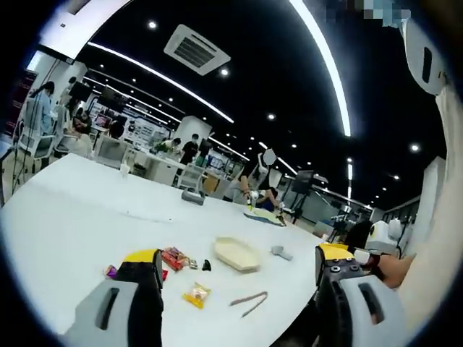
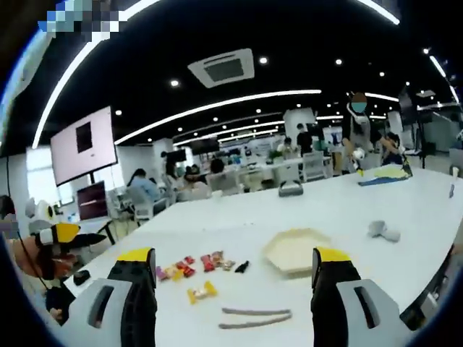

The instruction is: Place the target food into the container with the food tongs after gripping and lifting it, then release it inside without dropping or visibly crushing the food.

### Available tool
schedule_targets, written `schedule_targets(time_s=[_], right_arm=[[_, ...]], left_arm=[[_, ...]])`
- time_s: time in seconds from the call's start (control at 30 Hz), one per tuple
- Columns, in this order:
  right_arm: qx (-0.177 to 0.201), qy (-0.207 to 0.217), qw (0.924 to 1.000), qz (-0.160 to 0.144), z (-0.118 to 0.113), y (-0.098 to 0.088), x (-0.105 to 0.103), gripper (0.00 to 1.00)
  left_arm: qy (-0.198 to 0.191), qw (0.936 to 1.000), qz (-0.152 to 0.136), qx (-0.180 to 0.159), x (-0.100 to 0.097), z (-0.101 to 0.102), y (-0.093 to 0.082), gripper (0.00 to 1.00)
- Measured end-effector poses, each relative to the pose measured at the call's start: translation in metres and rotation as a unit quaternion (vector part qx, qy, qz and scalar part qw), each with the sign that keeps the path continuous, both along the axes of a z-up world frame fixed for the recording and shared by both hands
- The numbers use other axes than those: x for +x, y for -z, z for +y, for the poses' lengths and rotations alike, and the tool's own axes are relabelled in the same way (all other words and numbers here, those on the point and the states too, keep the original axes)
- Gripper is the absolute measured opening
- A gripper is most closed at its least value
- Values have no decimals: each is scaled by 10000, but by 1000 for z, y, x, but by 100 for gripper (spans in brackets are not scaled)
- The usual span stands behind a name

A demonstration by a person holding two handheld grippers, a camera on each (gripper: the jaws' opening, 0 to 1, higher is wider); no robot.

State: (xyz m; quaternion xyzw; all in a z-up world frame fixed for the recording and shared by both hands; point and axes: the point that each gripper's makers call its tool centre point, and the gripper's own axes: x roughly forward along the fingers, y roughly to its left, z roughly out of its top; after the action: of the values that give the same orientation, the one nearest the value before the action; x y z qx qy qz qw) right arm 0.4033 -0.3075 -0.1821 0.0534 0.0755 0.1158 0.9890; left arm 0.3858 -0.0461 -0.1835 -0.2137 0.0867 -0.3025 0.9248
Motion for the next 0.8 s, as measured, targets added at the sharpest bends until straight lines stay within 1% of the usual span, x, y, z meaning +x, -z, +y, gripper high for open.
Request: schedule_targets(time_s=[0.03,0.1,0.2,0.23,0.33,0.4,0.43,0.47,0.5,0.53,0.57,0.6,0.67,0.77,0.8], right_arm=[[-52,53,10000,-20,-4,-2,1,90],[-132,147,9996,-202,-15,-10,7,90],[-269,111,9991,-316,-24,-13,16,91],[-329,51,9988,-350,-27,-12,22,91],[-283,-233,9988,-326,-32,-6,39,90],[-272,-540,9977,-308,-34,-2,50,90],[-247,-734,9967,-224,-35,2,56,89],[-232,-780,9964,-230,-39,2,61,89],[-155,-890,9955,-293,-44,1,67,88],[-83,-973,9948,-279,-46,2,70,88],[-29,-1041,9943,-245,-49,5,74,87],[41,-1127,9934,-183,-54,10,80,87],[164,-1302,9912,-141,-61,16,87,87],[175,-1555,9876,-97,-67,21,93,86],[187,-1633,9864,-79,-71,24,96,86]], left_arm=[[17,9999,145,-16,-1,-2,7,88],[28,9996,264,40,1,-6,14,88],[-115,9997,101,187,8,-11,8,88],[-158,9996,87,208,11,-13,6,88],[-416,9985,52,353,23,-19,5,89],[-599,9972,77,444,28,-27,4,88],[-687,9965,119,471,30,-30,4,87],[-859,9949,150,507,32,-36,1,87],[-972,9938,84,539,33,-39,-1,87],[-1102,9920,107,606,34,-45,-1,86],[-1129,9915,142,628,34,-47,0,86],[-1239,9894,228,721,34,-56,3,86],[-1341,9873,280,804,34,-65,6,85],[-1468,9832,273,1052,31,-81,5,84],[-1515,9818,290,1108,31,-84,6,84]])
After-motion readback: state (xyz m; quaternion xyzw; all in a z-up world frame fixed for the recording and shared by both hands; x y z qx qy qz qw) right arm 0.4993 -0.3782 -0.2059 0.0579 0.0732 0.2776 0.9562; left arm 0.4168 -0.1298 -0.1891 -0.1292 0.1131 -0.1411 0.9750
